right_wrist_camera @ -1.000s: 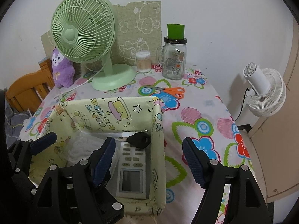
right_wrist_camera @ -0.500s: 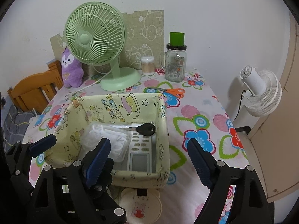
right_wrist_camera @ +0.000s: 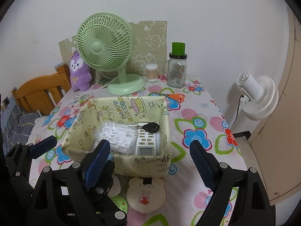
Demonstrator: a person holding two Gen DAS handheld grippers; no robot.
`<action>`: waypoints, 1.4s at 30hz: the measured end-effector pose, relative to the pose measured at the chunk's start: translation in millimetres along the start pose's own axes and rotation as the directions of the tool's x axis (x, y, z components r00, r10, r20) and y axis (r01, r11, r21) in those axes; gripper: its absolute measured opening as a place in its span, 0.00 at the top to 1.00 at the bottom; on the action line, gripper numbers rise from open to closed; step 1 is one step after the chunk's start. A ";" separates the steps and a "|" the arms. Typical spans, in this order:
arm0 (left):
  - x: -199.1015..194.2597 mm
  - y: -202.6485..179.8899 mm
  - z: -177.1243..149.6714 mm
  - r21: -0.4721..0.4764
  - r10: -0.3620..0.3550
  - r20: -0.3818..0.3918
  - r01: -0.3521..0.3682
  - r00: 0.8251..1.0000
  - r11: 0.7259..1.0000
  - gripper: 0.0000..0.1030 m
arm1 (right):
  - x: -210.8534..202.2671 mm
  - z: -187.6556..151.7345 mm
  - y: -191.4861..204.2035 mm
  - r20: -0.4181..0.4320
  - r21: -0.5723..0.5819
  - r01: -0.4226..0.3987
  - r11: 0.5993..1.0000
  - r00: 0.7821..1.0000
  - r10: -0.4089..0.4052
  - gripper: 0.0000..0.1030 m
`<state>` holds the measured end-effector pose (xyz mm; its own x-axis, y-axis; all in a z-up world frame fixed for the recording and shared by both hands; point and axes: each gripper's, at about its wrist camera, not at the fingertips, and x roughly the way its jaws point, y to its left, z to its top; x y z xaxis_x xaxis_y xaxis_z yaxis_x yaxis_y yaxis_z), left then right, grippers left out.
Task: Organize rigid objects
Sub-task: 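Open both grippers and withdraw them from the fabric box toward the remaining items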
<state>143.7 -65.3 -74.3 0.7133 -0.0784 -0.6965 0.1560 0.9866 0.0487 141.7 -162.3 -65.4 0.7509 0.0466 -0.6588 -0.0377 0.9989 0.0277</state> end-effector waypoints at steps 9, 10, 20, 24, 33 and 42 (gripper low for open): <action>-27.4 1.0 -12.4 -0.004 0.004 0.028 -0.004 1.000 1.000 0.00 | -27.1 -11.1 5.5 0.026 -0.009 -0.013 1.000 1.000 0.013 0.13; -30.2 1.0 -14.0 -0.005 0.004 0.030 -0.004 1.000 1.000 0.00 | -29.7 -12.3 5.9 0.029 -0.011 -0.014 1.000 0.999 0.014 0.13; -52.8 -1.8 -29.7 -0.012 0.007 0.049 -0.006 0.999 1.000 0.00 | -55.6 -28.6 9.0 0.046 -0.022 -0.016 1.000 0.999 0.017 0.12; -63.0 -2.6 -35.0 -0.009 0.009 0.063 -0.008 0.998 1.000 0.00 | -64.2 -32.7 9.4 0.054 -0.017 -0.026 1.000 0.998 0.026 0.12; -75.7 -1.3 -49.6 -0.016 0.014 0.078 -0.013 0.997 1.000 0.00 | -78.8 -45.6 11.5 0.071 -0.025 -0.031 0.999 0.997 0.033 0.08; -70.8 8.2 -63.3 -0.038 0.024 0.055 -0.022 0.998 0.999 0.00 | -74.2 -58.3 15.6 0.054 -0.036 -0.032 0.999 0.998 0.034 0.07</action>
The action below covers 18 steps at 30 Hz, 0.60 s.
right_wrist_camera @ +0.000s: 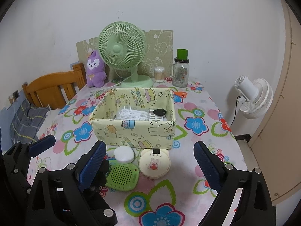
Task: Organize rigid objects
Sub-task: 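Open both grippers and withdraw them from the fabric box toward the remaining items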
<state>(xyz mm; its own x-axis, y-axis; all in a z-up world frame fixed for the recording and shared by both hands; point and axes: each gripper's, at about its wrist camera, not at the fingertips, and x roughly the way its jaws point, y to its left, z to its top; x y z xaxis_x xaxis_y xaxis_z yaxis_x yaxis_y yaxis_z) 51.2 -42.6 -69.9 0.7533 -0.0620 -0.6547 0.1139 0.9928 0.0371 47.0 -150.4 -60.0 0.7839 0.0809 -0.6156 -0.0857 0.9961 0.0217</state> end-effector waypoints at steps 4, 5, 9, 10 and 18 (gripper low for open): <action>3.1 4.1 -6.7 -0.005 0.012 -0.006 -0.012 1.000 1.000 0.00 | 4.8 -5.1 2.1 -0.004 0.000 -0.002 1.000 1.000 0.002 0.07; 3.9 4.6 -8.6 -0.004 0.014 -0.009 -0.014 1.000 1.000 0.00 | 6.7 -7.4 3.4 -0.004 -0.003 -0.005 1.000 1.000 0.005 0.07; 11.8 8.2 -16.2 -0.002 0.018 -0.022 -0.018 1.000 1.000 0.00 | 13.8 -14.6 8.6 -0.004 -0.017 -0.006 1.000 1.000 0.006 0.07; 14.4 9.2 -18.3 -0.001 0.023 -0.025 -0.024 0.999 1.000 0.00 | 15.1 -15.7 9.7 -0.004 -0.019 -0.007 1.000 1.000 0.007 0.07; 34.1 17.0 -38.0 -0.010 0.040 -0.067 -0.040 0.997 0.999 0.00 | 37.5 -33.4 18.3 -0.031 -0.035 -0.023 0.999 0.999 0.022 0.07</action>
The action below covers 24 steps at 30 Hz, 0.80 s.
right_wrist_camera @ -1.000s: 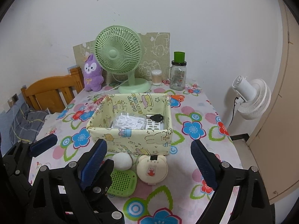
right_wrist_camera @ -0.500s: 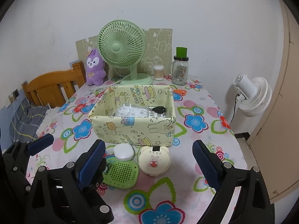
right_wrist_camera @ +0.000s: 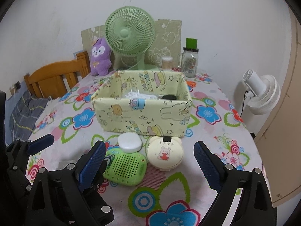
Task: Organize rigid objects
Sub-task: 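Open both grippers and withdraw them from the fabric box toward the remaining items, then grasp the white charger with the left gripper while the right gripper grasps the white round case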
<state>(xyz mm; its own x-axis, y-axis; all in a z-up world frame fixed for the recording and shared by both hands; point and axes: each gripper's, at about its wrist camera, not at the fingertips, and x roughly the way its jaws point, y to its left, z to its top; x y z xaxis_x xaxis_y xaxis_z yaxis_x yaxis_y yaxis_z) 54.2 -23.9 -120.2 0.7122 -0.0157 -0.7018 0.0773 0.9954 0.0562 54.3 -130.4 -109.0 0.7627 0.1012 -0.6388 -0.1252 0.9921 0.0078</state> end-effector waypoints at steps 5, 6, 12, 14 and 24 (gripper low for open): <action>14.8 5.7 -12.3 -0.013 0.004 -0.035 -0.004 0.999 1.000 0.00 | 15.6 -11.7 5.3 -0.020 0.003 -0.004 1.000 1.000 0.004 0.07; 17.5 6.8 -14.7 -0.015 0.007 -0.042 -0.008 0.999 1.000 0.00 | 18.7 -14.0 6.6 -0.027 0.005 -0.007 1.000 1.000 0.007 0.07; 27.2 16.6 -26.2 -0.024 0.025 -0.067 -0.026 0.997 0.999 0.00 | 32.8 -22.5 15.6 -0.050 0.000 -0.026 1.000 0.998 0.026 0.07; 29.4 20.3 -28.7 -0.028 0.033 -0.067 -0.035 0.997 0.999 0.00 | 36.2 -23.7 19.9 -0.051 -0.006 -0.031 1.000 0.998 0.030 0.07; 45.3 35.7 -45.4 -0.064 0.020 -0.126 -0.029 0.992 0.998 0.00 | 53.6 -34.6 34.5 -0.082 -0.025 -0.041 0.999 0.996 0.039 0.07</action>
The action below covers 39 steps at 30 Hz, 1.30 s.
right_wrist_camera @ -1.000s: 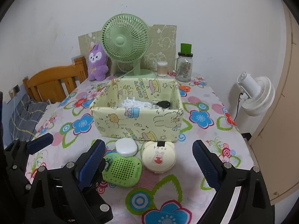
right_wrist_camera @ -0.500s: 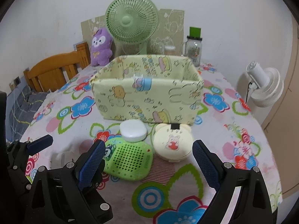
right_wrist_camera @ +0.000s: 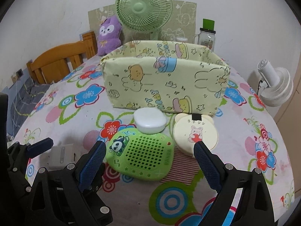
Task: Organize rigid objects
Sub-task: 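Grasp the white charger with the left gripper while the right gripper grasps the white round case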
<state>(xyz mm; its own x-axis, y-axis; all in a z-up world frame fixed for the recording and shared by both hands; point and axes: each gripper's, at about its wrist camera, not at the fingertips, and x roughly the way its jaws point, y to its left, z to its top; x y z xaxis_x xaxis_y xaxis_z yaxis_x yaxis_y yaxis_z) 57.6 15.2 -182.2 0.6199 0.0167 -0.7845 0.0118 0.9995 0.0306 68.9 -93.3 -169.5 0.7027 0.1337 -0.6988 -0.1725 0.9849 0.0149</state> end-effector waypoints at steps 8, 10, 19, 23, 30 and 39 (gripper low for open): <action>4.4 3.7 -4.3 -0.029 -0.009 -0.002 0.009 1.000 1.000 0.10 | 9.0 -4.6 -0.7 -0.021 0.015 0.004 1.000 1.000 -0.003 0.07; 3.6 4.3 -5.3 -0.036 -0.024 0.001 0.024 1.000 0.999 0.16 | 9.8 -5.4 -1.5 -0.022 0.014 0.010 1.000 1.000 -0.009 0.07; -1.9 -0.8 -4.9 -0.031 -0.031 0.000 0.031 1.000 0.999 0.35 | 9.9 -5.9 -5.0 -0.022 0.033 0.013 0.999 1.000 -0.012 0.07; -0.2 -2.2 0.2 -0.025 -0.024 0.006 0.025 1.000 0.999 0.35 | 12.4 -1.3 -8.6 -0.027 0.037 0.012 0.999 1.000 -0.011 0.07; 10.6 -3.8 19.5 -0.011 -0.009 0.020 0.009 1.000 1.000 0.35 | 26.2 14.0 -14.7 -0.039 0.051 0.014 0.999 0.999 -0.012 0.07; 31.2 -6.9 36.1 0.021 -0.019 0.016 0.018 1.000 1.000 0.35 | 51.1 31.1 -7.9 -0.064 0.007 0.007 1.000 0.998 -0.006 0.16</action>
<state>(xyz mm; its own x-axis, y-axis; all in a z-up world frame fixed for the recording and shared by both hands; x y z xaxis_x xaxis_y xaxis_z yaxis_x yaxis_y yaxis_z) 105.2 7.8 -184.6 0.6322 -0.0026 -0.7748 0.0396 0.9988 0.0290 127.7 -90.8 -183.1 0.6585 0.1203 -0.7429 -0.1632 0.9865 0.0151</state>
